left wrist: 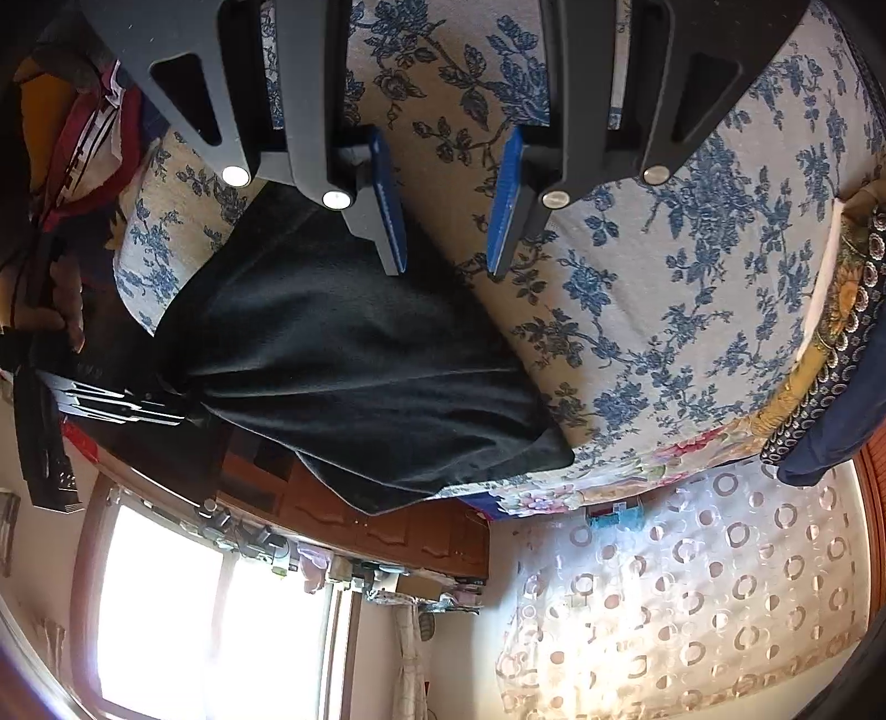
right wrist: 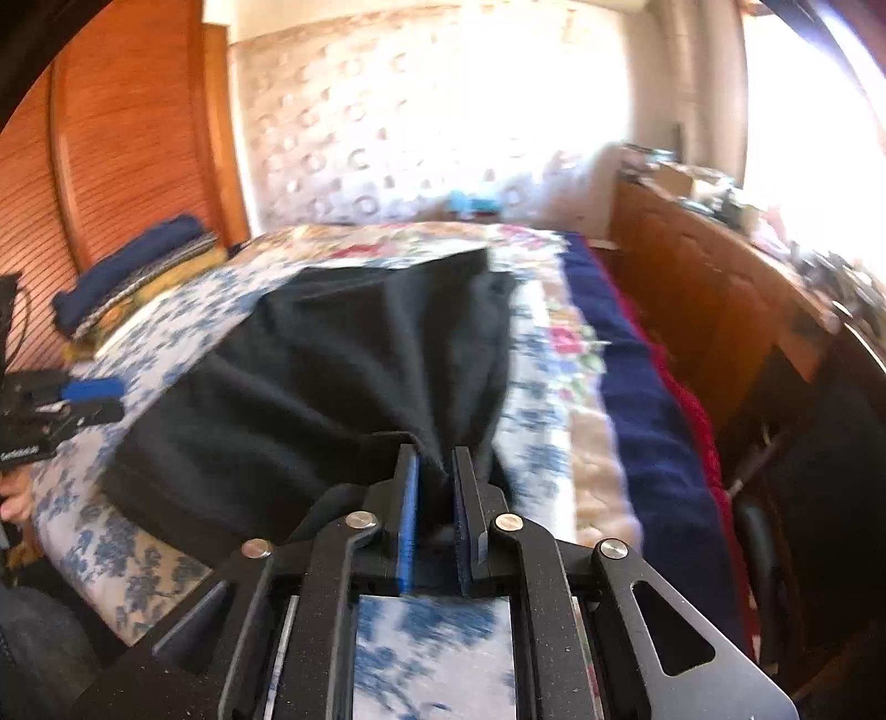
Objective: Fold small clothes
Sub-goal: 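Open the right tool and release the folded black shirt on the bed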
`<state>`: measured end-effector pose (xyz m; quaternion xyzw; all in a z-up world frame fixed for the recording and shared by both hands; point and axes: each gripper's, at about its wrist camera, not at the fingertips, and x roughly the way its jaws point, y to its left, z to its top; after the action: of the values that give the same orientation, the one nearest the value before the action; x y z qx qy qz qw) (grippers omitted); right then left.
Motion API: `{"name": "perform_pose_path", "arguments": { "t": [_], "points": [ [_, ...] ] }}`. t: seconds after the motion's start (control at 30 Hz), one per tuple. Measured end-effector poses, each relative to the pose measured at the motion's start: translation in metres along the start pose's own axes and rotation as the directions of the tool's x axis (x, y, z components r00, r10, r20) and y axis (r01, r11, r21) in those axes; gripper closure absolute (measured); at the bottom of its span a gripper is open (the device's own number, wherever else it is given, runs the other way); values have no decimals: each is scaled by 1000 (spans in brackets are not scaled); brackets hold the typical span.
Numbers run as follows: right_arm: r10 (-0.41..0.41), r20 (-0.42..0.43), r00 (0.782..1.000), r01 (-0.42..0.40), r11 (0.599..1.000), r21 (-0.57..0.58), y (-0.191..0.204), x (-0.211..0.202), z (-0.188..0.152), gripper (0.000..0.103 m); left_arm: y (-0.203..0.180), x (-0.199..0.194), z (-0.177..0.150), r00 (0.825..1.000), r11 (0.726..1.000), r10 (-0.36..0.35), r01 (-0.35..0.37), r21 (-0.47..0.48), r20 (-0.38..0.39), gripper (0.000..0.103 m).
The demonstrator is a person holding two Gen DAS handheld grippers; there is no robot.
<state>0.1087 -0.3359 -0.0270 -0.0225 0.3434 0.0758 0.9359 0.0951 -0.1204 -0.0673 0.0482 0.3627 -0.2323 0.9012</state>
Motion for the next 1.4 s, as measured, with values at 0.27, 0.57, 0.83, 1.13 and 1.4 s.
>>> {"name": "perform_pose_path", "arguments": {
  "t": [0.27, 0.57, 0.83, 1.13, 1.4],
  "points": [
    [-3, 47, 999, -1, 997, 81, -11, -15, -2, 52, -5, 6, -3, 1000, 1000, 3, -3, 9, -15, 74],
    [31, 38, 999, -30, 999, -10, 31, -2, 9, 45, -6, 8, -4, 1000, 1000, 10, -10, 14, -18, 74],
    [-14, -24, 1000, 15, 999, 35, 8, 9, -14, 45, -5, 11, -5, 1000, 1000, 9, -9, 9, -20, 74],
    [-57, -23, 998, 61, 979, 192, -40, -5, -42, 45, -7, 17, -8, 999, 1000, -11, 12, 7, -44, 74],
    [-8, 5, 1000, 8, 990, 140, -22, -6, -31, 45, -6, 25, -22, 990, 996, -85, 82, -27, -112, 74]
  ]
}}
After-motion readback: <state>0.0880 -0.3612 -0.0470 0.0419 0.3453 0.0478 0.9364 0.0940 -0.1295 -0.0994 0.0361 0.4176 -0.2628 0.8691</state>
